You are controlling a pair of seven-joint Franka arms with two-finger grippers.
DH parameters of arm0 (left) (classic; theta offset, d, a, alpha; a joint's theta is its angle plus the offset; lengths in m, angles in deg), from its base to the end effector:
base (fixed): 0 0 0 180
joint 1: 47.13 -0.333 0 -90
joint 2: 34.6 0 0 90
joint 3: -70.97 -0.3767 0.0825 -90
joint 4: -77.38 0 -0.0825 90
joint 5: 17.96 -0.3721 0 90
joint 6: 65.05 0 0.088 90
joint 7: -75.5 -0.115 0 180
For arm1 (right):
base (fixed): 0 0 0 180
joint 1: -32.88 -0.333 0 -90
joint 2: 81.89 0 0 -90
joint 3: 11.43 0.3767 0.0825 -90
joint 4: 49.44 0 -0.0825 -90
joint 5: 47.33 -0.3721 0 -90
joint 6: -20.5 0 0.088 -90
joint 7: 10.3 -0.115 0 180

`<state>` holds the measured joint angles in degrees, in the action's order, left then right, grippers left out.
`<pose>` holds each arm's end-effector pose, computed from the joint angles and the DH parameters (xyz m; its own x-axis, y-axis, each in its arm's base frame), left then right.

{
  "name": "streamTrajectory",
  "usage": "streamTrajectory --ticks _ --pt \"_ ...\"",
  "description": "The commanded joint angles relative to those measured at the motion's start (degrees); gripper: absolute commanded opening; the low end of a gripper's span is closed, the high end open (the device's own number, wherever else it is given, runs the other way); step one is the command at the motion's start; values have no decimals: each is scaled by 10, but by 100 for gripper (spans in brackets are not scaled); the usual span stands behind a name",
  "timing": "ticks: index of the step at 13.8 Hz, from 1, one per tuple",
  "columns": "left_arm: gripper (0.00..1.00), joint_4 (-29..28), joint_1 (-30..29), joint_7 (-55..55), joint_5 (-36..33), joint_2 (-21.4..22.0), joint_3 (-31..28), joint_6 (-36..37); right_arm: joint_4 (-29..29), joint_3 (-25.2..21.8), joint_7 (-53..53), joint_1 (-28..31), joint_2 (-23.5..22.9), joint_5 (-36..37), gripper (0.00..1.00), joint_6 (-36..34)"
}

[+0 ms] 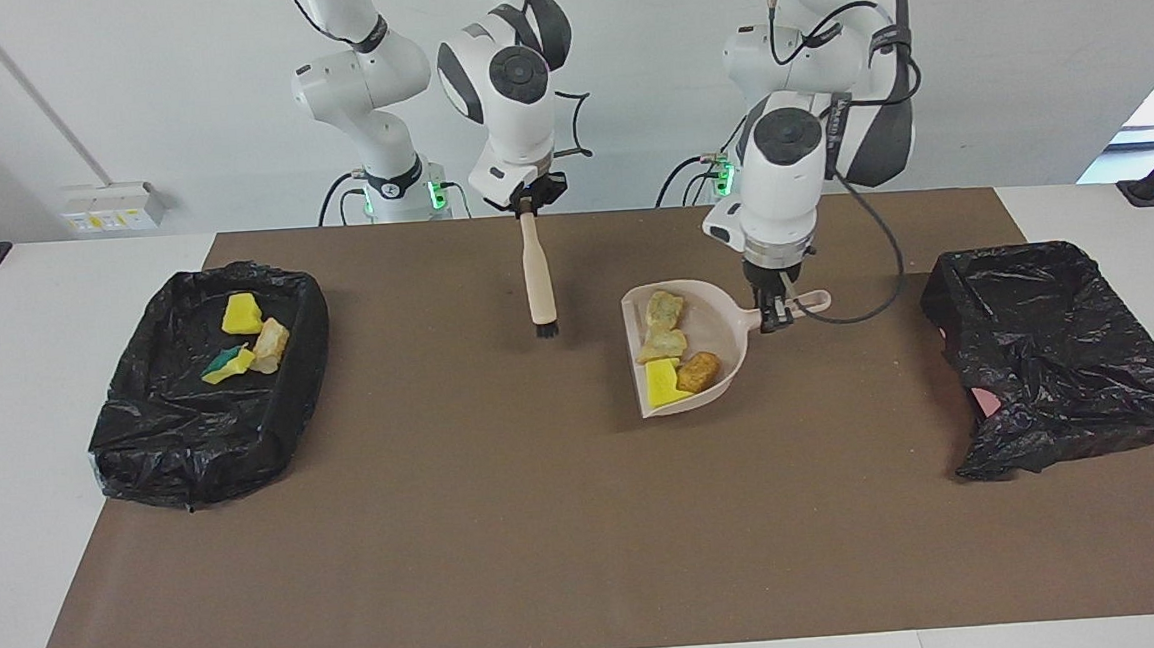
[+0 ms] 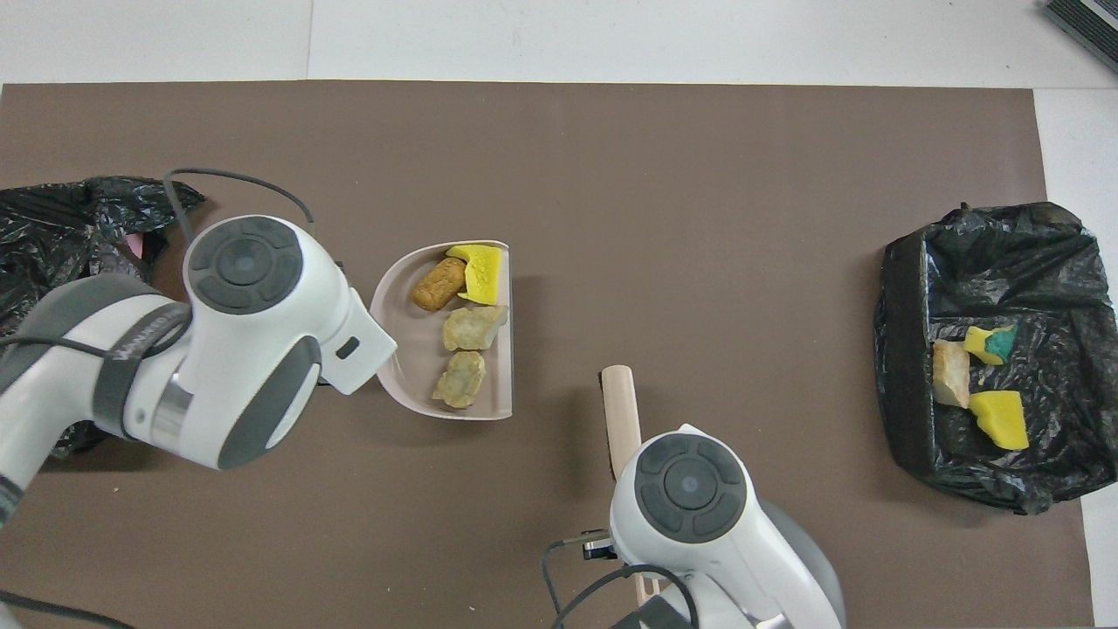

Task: Sweep and dump trash in bin

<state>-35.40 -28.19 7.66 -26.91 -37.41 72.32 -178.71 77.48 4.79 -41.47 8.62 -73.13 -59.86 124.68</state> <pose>0.5259 -0.1826 0.5018 -0.0310 -0.9892 -0.1432 -0.9993 0.0338 -0.0173 0.3270 0.3112 0.4804 0.9541 0.0702 -0.2910 0.0739 -0.9973 0.0020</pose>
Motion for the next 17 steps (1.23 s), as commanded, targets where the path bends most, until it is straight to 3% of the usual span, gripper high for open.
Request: streamTrajectory --ticks 1,6,9,12,14,17 --pt "0 -22 -92 -84 -6 54 6 11 20 1 -69 -40 -3 -20 0 50" --pt "0 5 -287 -187 6 64 4 7 56 0 -150 -128 -23 -52 0 100" --pt "0 43 -388 -188 6 49 3 -2 74 1 -147 -137 -27 -50 0 113" --pt "0 82 -447 -200 -1 29 1 -15 93 0 -150 -142 -21 -45 0 118" --pt "0 130 -480 -286 -7 2 1 -16 104 0 -151 -143 -28 -44 0 157" --pt "0 199 -504 -330 -77 -53 1 -16 119 1 -148 -149 -27 -34 0 180"
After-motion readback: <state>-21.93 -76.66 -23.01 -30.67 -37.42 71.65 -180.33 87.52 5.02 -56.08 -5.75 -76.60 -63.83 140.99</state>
